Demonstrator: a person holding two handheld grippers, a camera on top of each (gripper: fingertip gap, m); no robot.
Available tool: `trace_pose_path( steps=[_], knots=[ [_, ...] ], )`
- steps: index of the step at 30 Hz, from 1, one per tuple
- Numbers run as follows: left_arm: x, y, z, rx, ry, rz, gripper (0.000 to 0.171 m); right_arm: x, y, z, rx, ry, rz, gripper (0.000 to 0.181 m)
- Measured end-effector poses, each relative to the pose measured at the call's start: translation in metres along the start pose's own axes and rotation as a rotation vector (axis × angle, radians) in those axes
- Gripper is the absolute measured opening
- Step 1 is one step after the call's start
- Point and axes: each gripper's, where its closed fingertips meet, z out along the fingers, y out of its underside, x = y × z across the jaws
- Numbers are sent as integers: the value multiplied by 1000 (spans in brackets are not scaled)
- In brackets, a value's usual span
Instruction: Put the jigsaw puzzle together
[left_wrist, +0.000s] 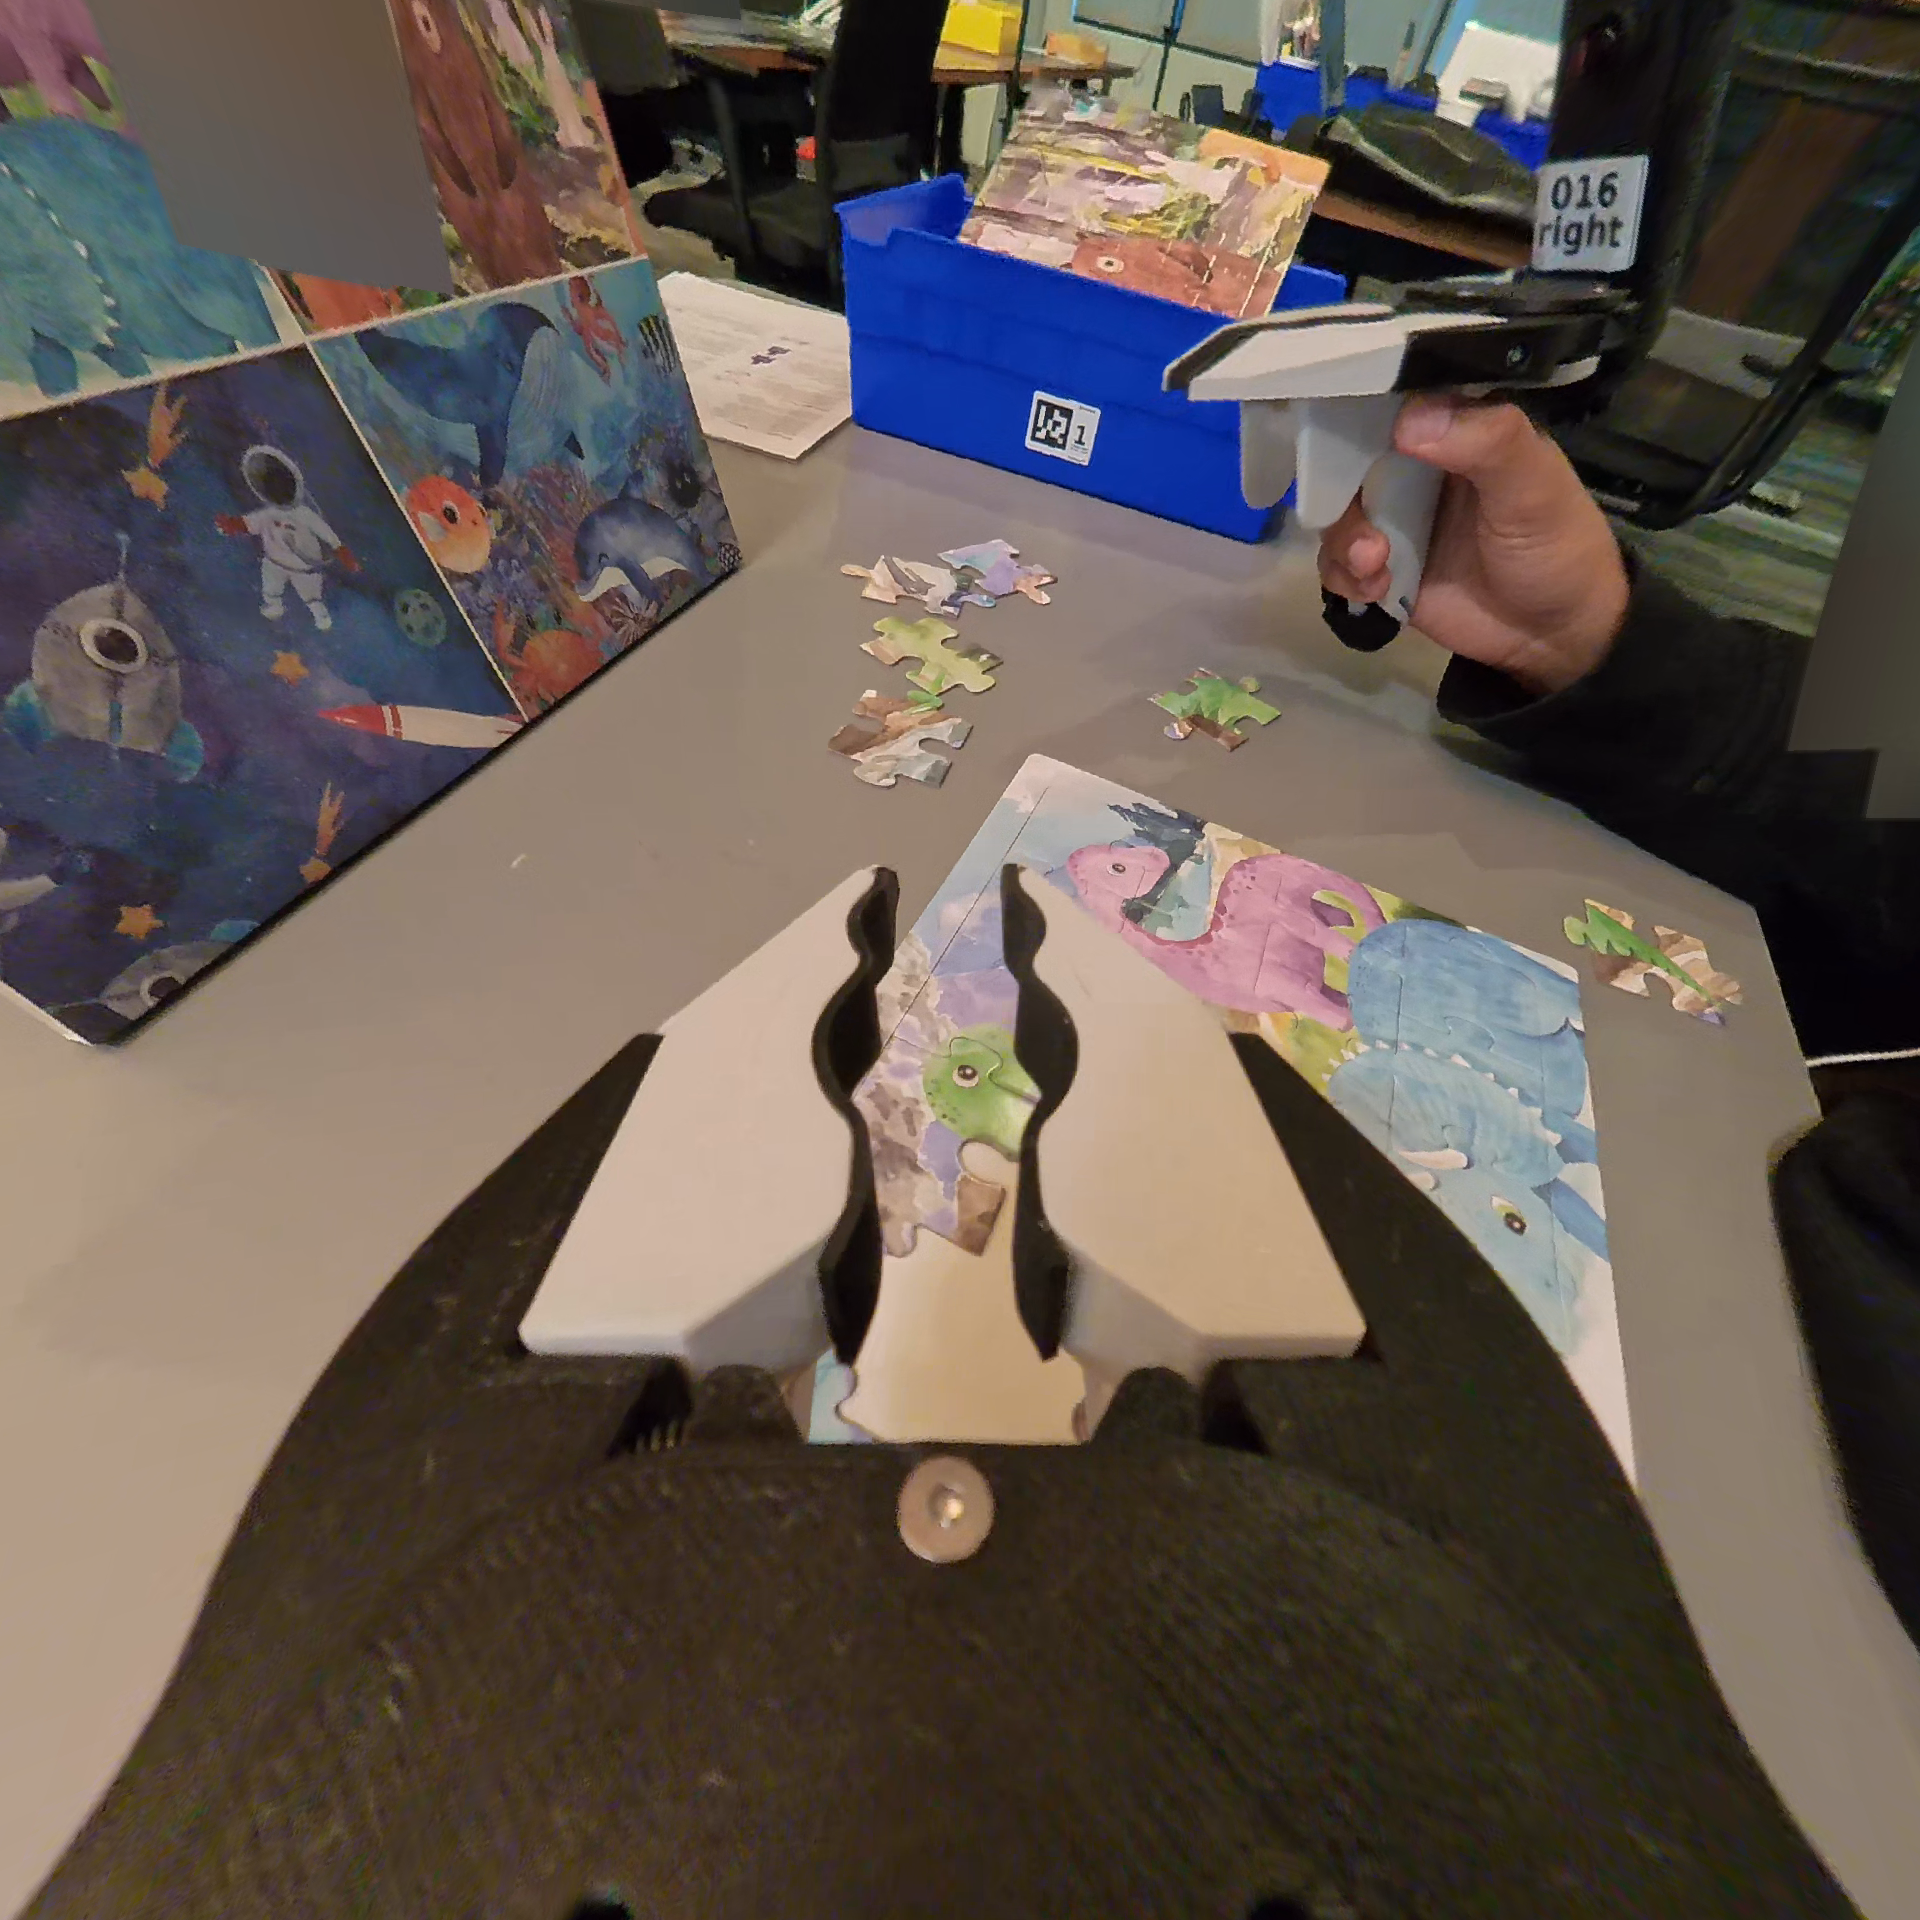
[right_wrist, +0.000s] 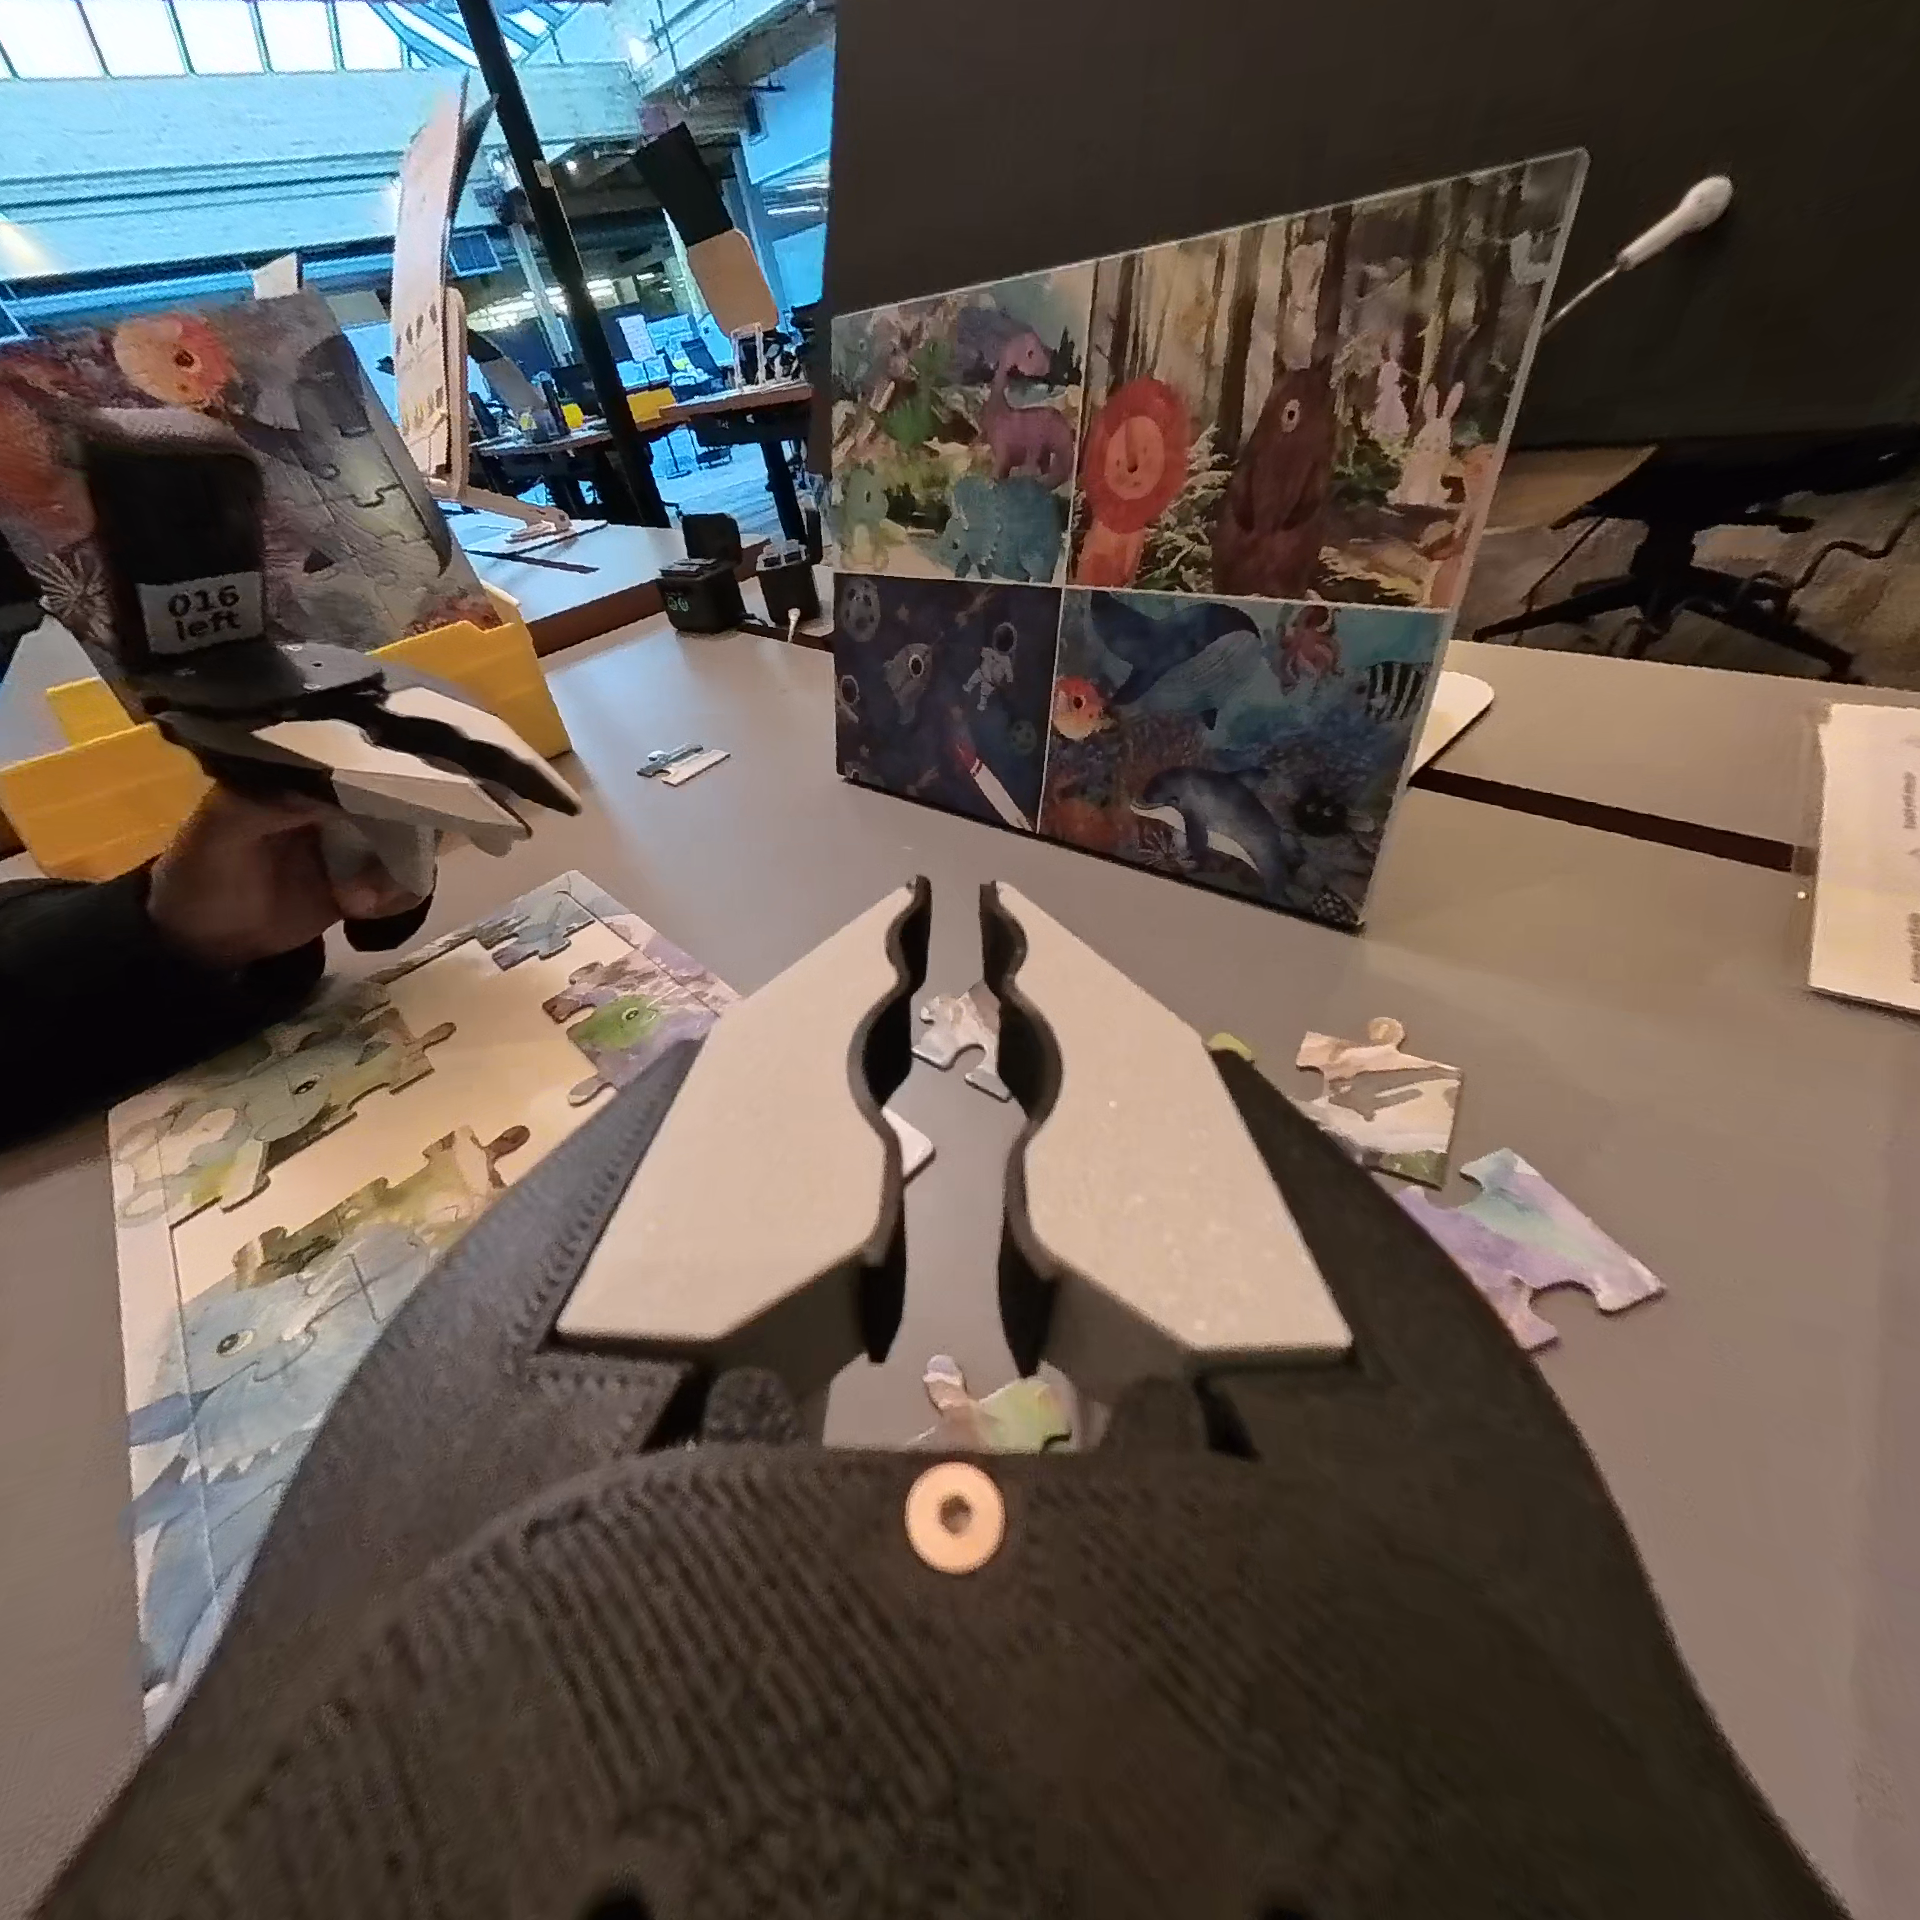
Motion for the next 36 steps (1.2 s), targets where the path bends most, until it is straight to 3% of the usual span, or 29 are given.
trace_pose_path(
  steps=[5,14,23,25,27,33,36],
  knots=[
    [-2,-2,1,-9,-24,2,20,-4,-5,-2,17,-7,-13,7],
    [-31,-15,-30,84,-121,-32,18,-6,-2,1,5,-12,-13,8],
    [-30,-7,-22,53,-96,-60,26,-4,2,3,-6,-7,-9,7],
    [-21,-14,-9,62,-44,-131,40,-2,2,2,-5,0,-8,7],
    [-2,-22,11,3,62,-171,40,0,2,2,-4,4,1,7],
    [1,-34,96,-290,22,181,50,-1,-6,-3,39,-15,32,7],
    [5,-24,143,-392,127,228,56,1,-8,-6,49,-1,23,7]
  ],
)
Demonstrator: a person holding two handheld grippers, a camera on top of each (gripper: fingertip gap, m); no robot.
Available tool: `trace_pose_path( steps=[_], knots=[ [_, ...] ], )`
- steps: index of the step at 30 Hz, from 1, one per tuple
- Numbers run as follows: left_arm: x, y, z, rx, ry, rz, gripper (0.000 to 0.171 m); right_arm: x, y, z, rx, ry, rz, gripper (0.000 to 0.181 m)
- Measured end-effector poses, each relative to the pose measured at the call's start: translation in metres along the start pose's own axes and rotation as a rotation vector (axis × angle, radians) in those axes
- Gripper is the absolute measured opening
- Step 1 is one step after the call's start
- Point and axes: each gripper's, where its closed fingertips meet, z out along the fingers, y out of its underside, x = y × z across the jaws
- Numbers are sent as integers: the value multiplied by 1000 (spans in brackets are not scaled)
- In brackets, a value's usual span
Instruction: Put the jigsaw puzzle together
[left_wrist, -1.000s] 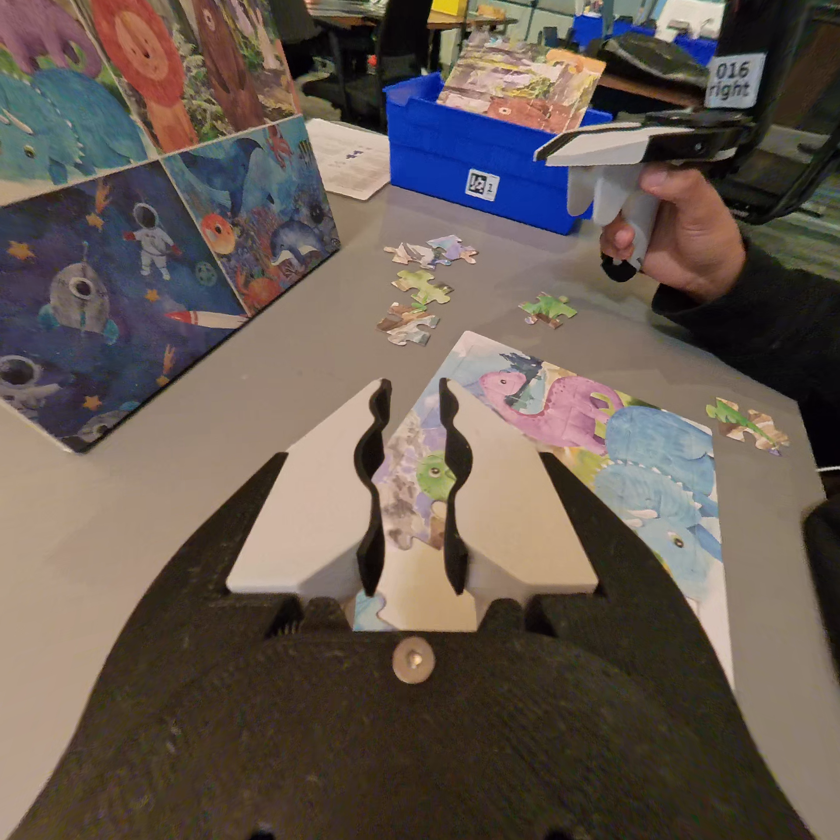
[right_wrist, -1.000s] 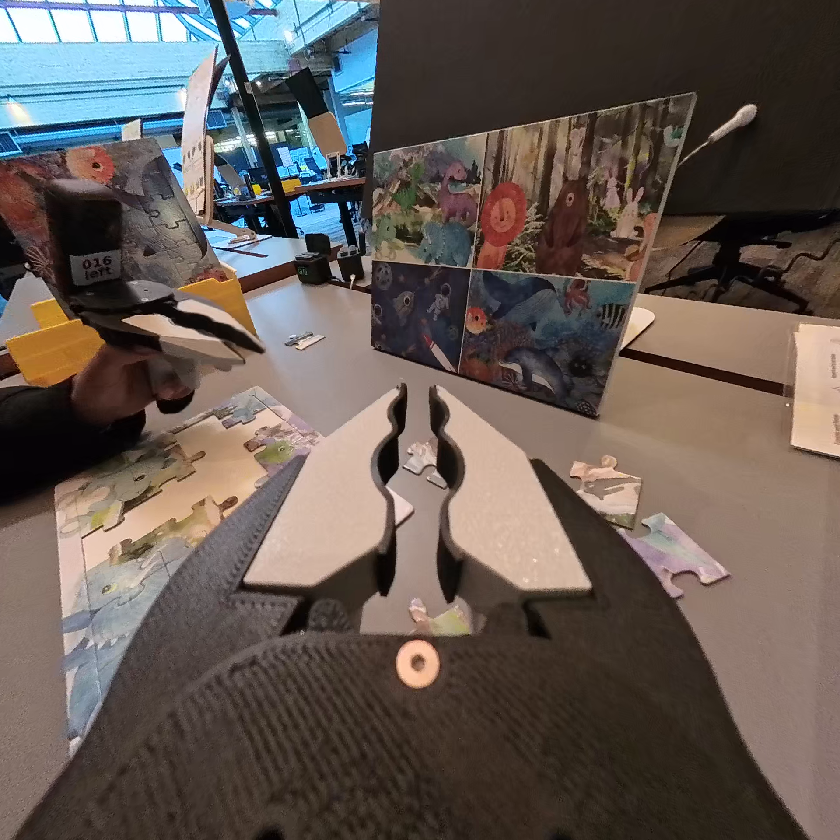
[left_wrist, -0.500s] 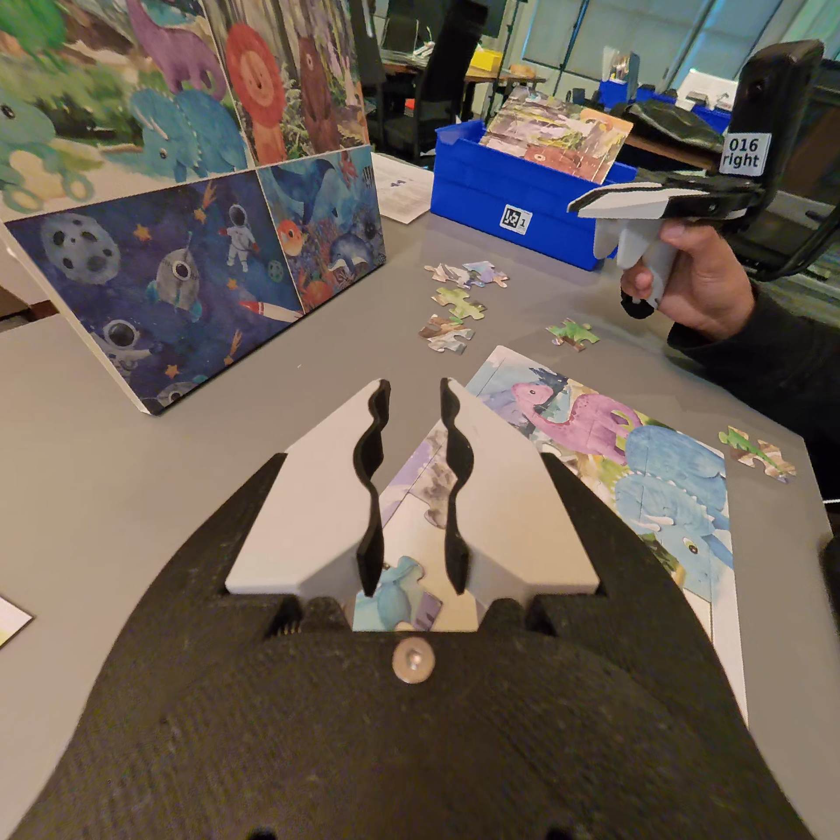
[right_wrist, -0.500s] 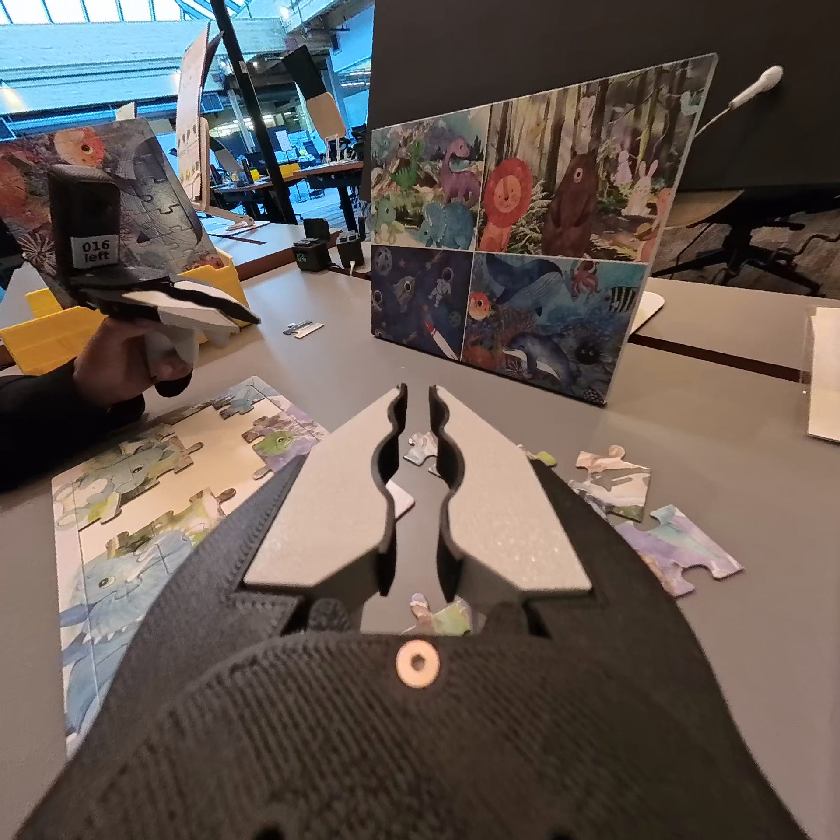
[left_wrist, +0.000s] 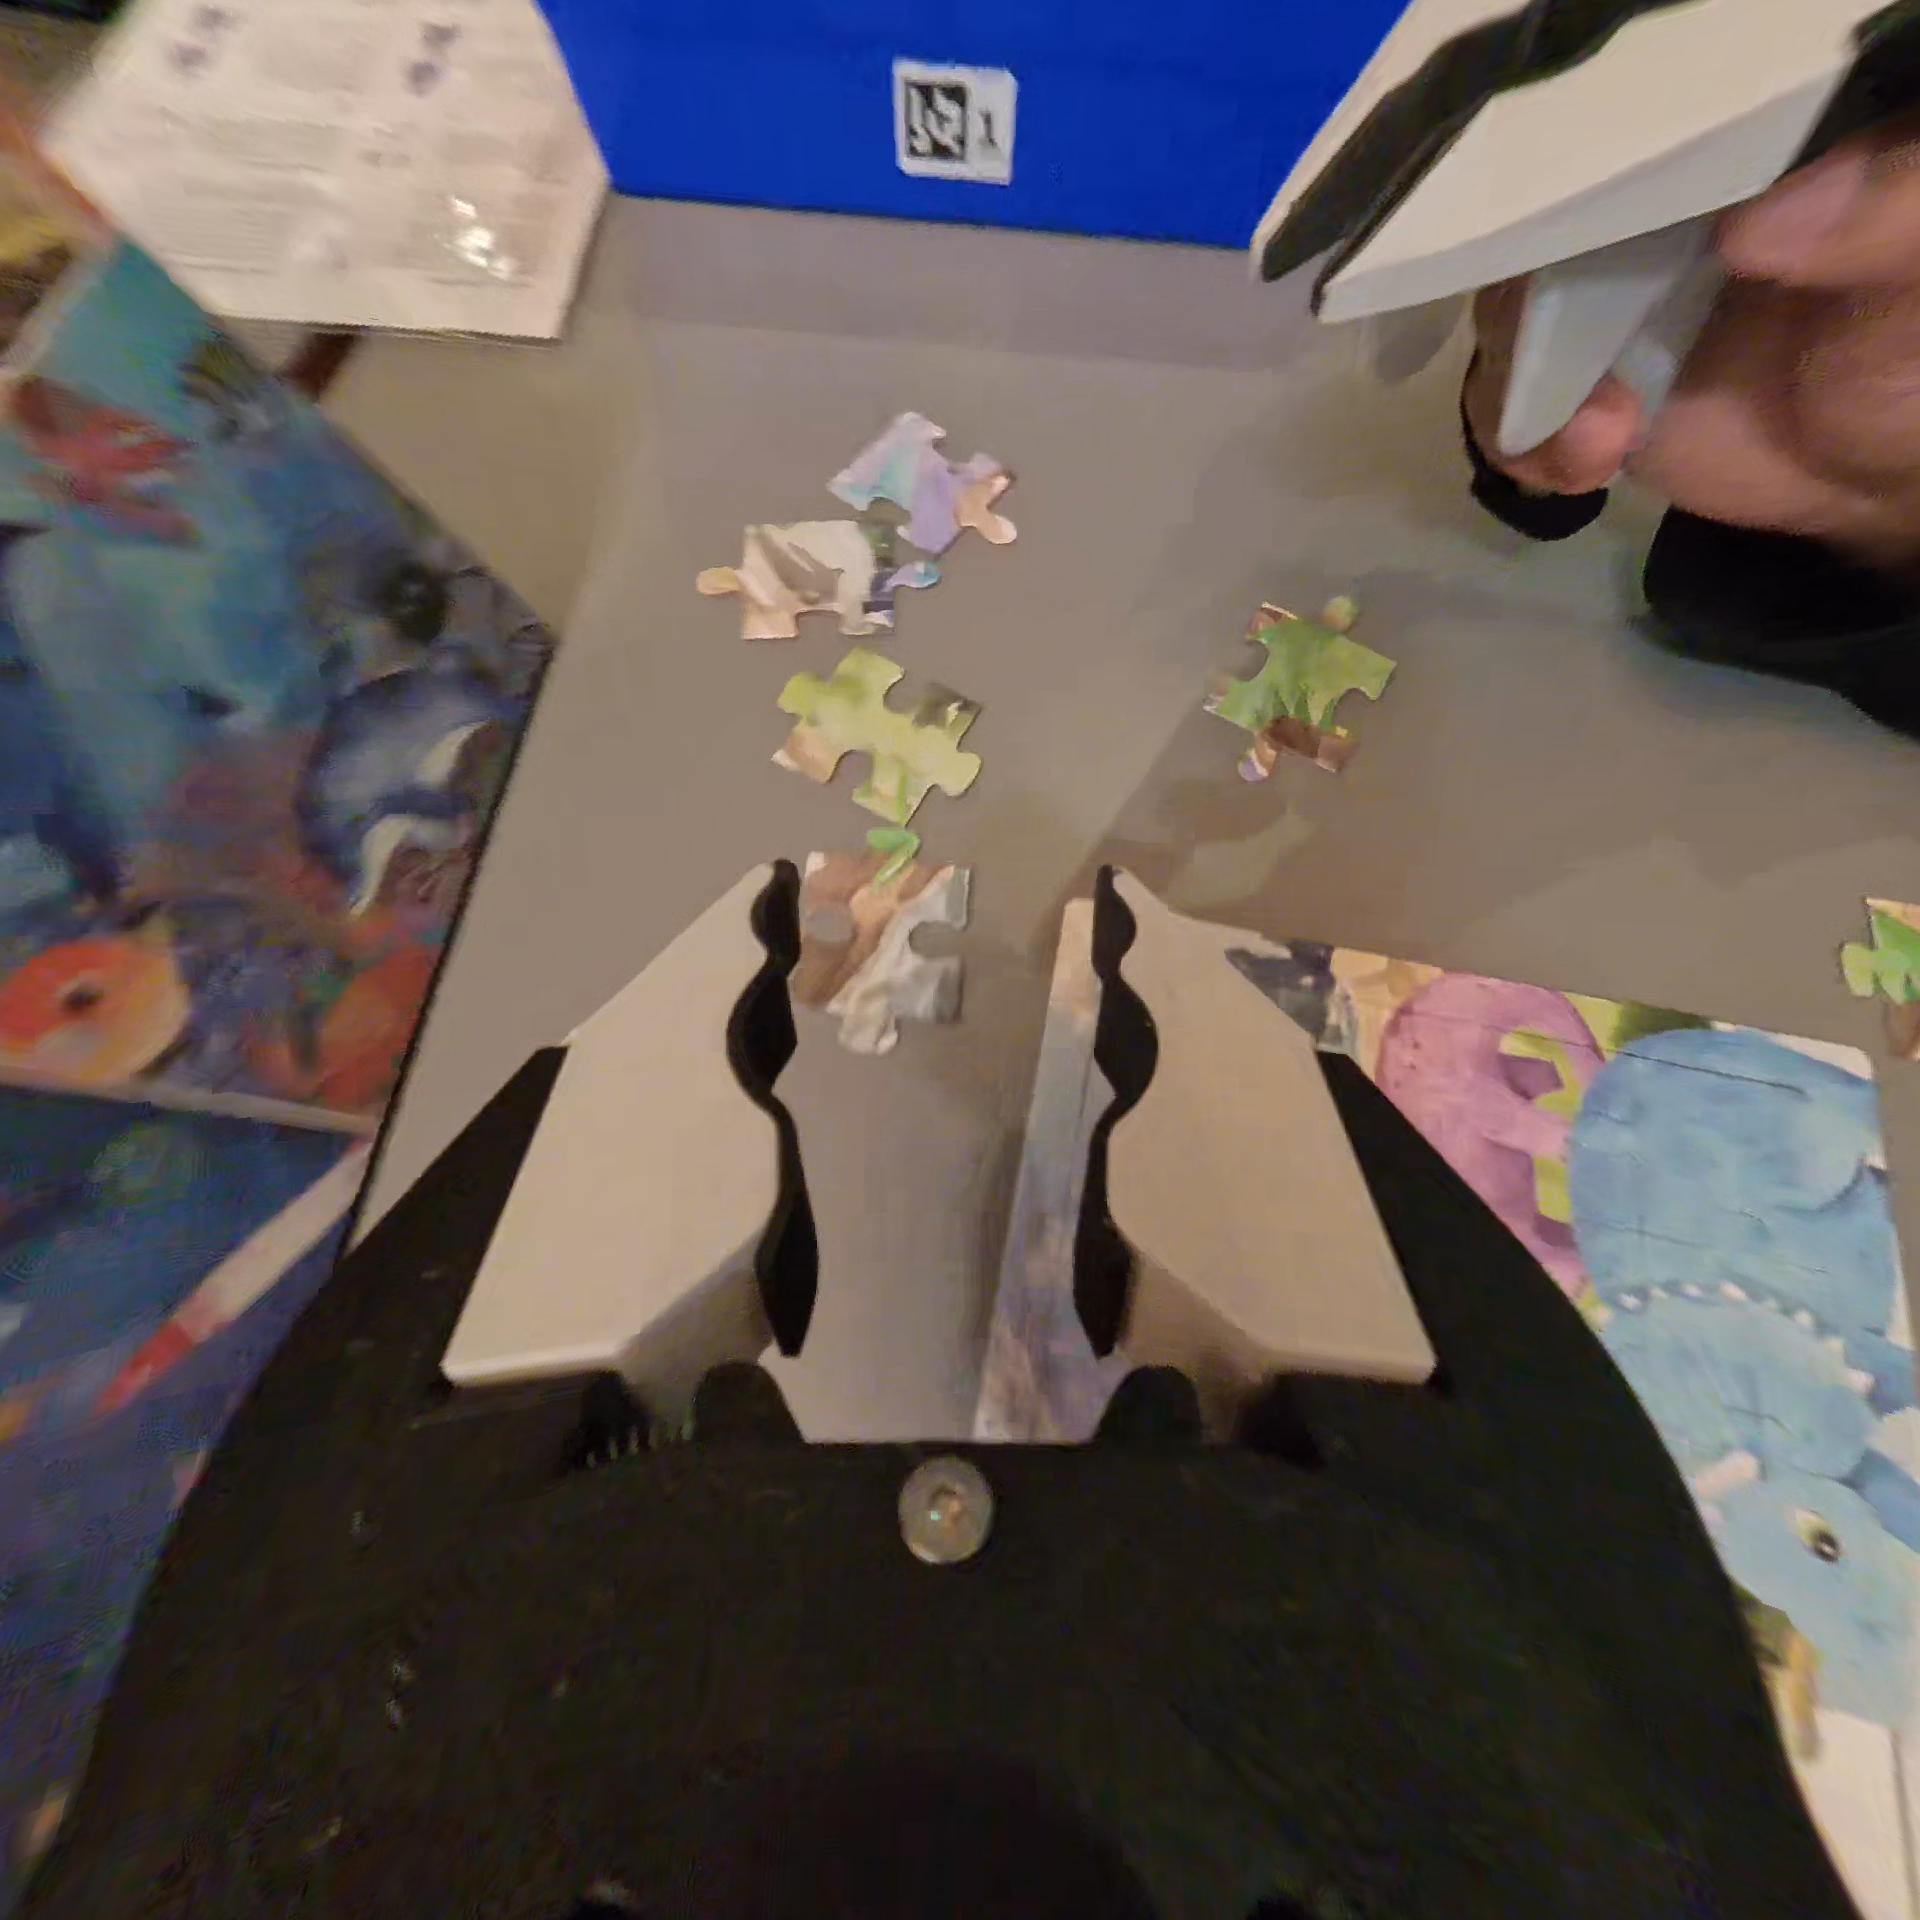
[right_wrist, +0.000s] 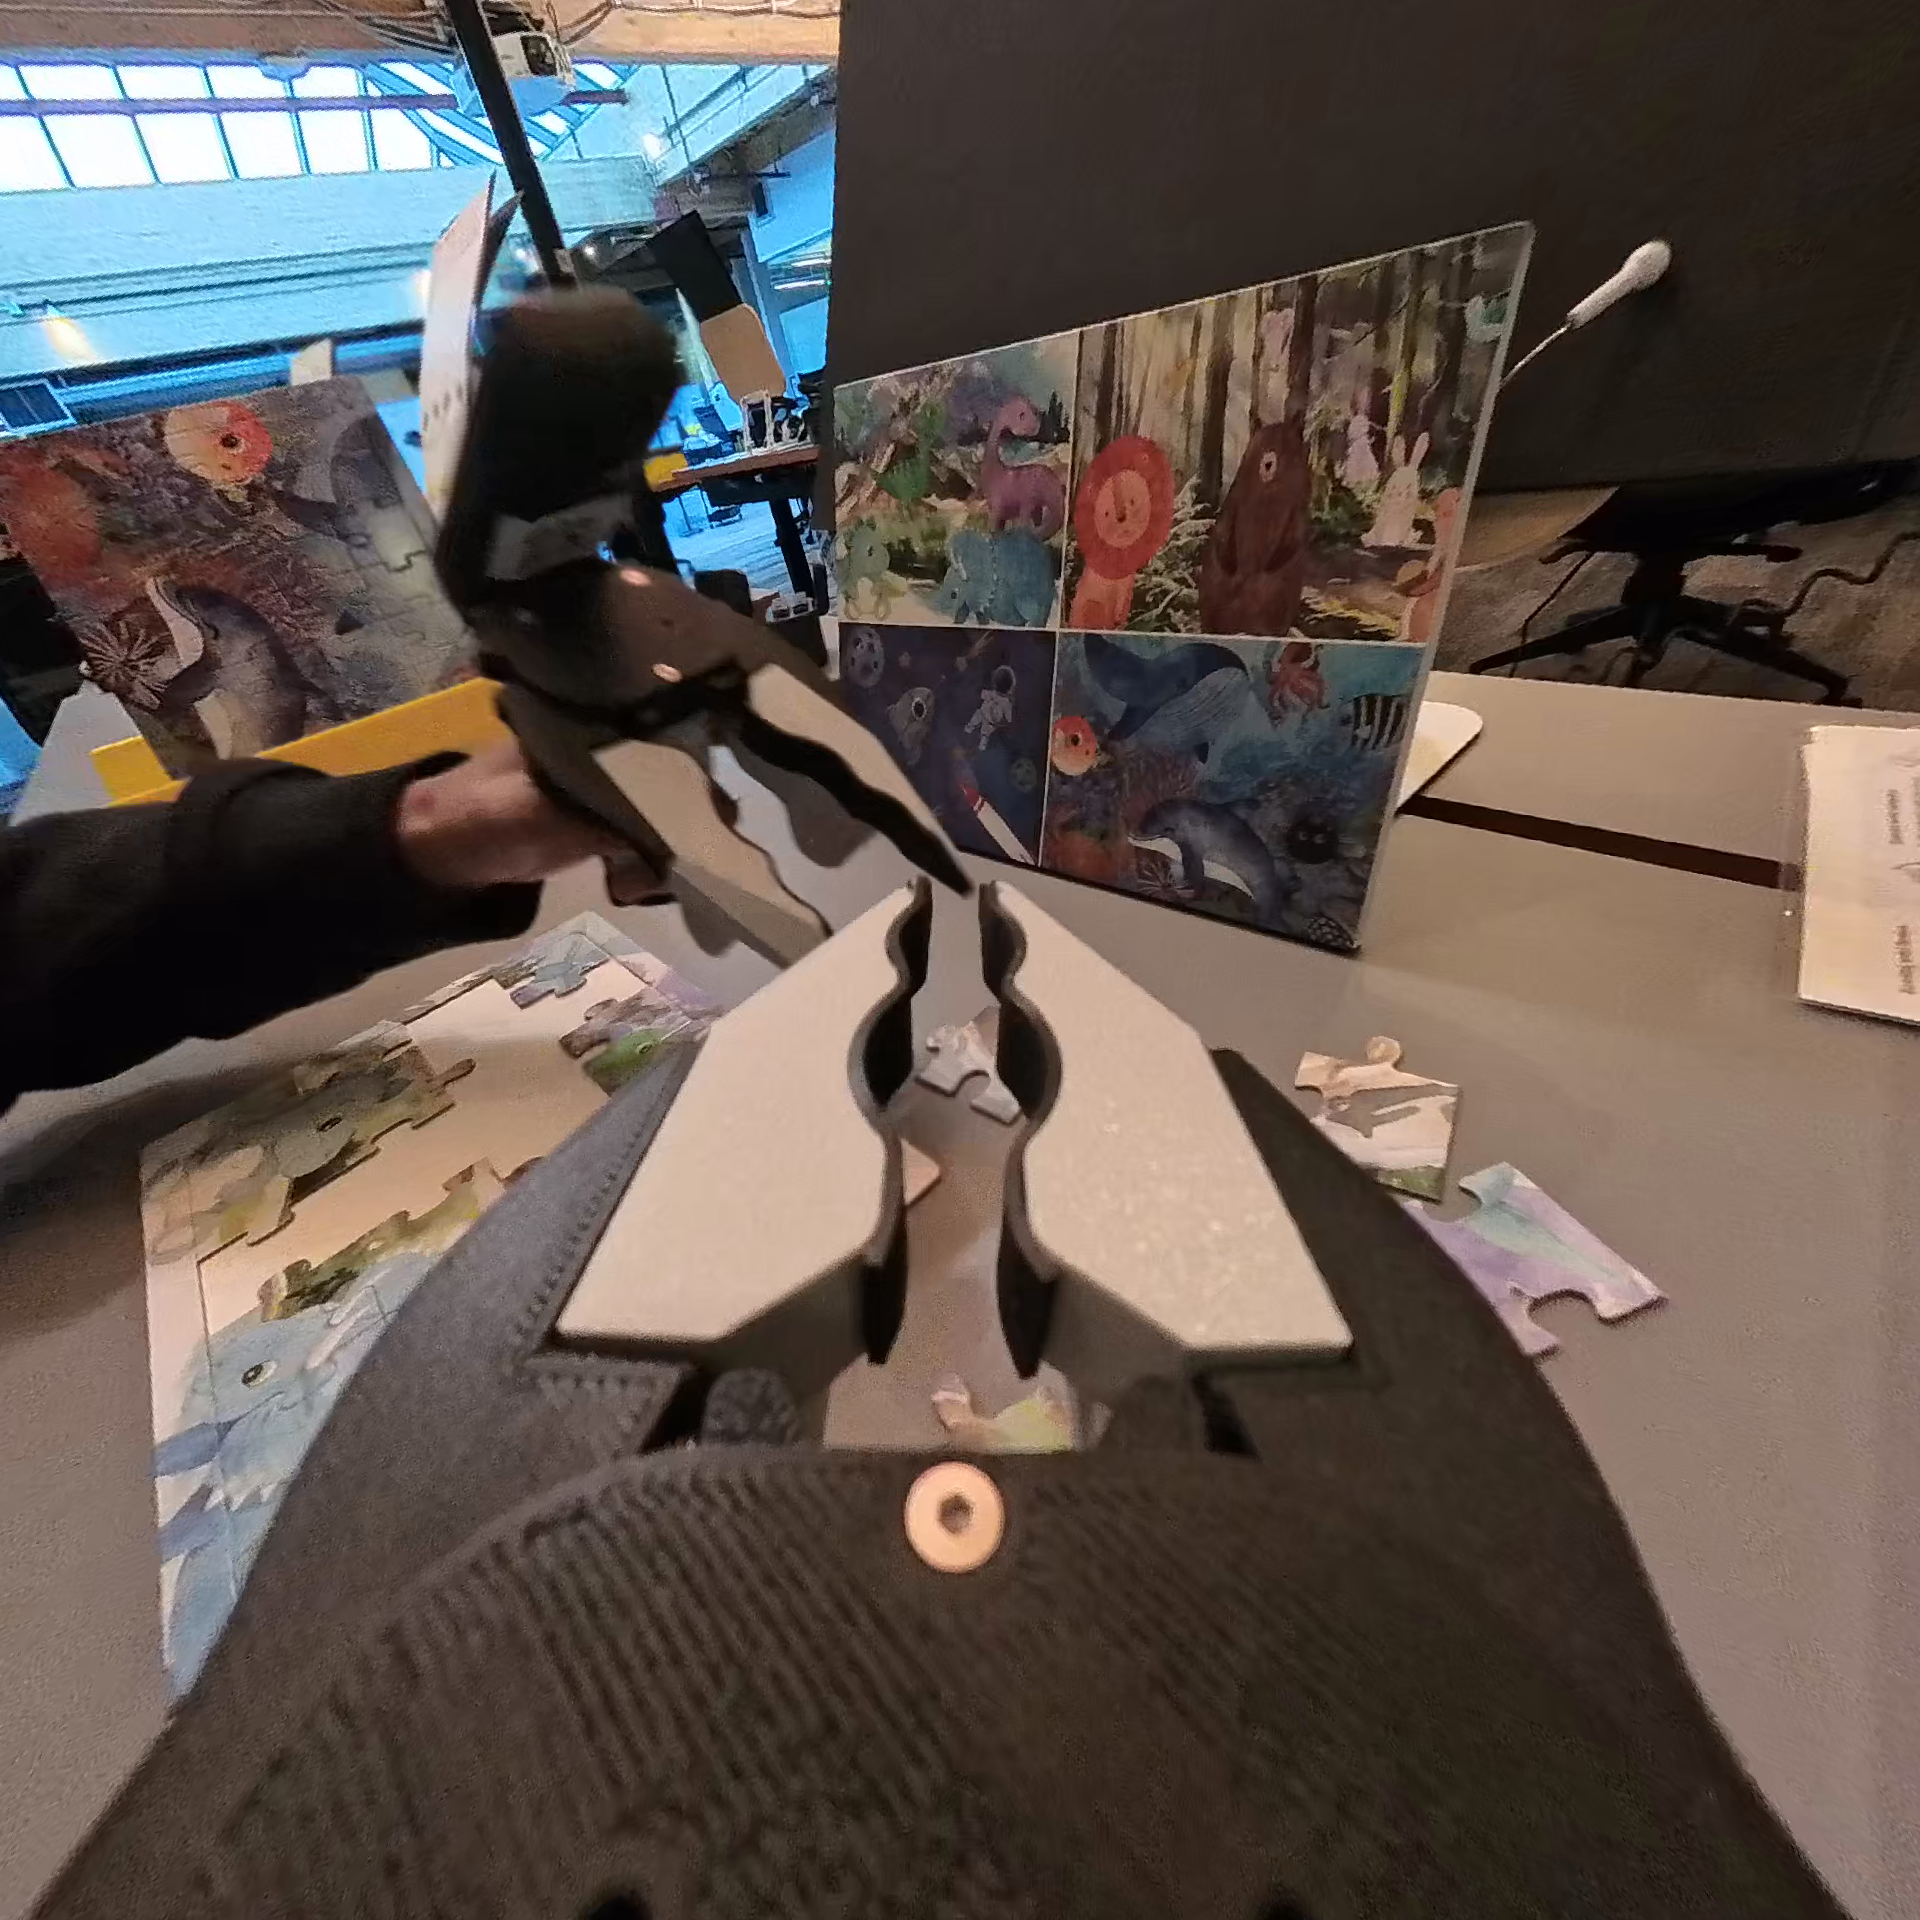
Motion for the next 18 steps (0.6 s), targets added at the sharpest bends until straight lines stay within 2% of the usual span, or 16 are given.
trace_pose_path(
  steps=[3,6,11,18],
  knots=[
    [-3,8,33,-75,91,-2,57,1,-2,-1,16,-8,17,7],
    [-4,22,46,-142,145,-36,57,-1,-5,-3,33,-26,40,7],
    [-7,47,44,-218,133,-39,56,-5,-13,-6,63,-41,45,7],
    [-16,65,22,-197,119,-116,49,-4,-8,-3,52,-55,80,7]
  ],
)
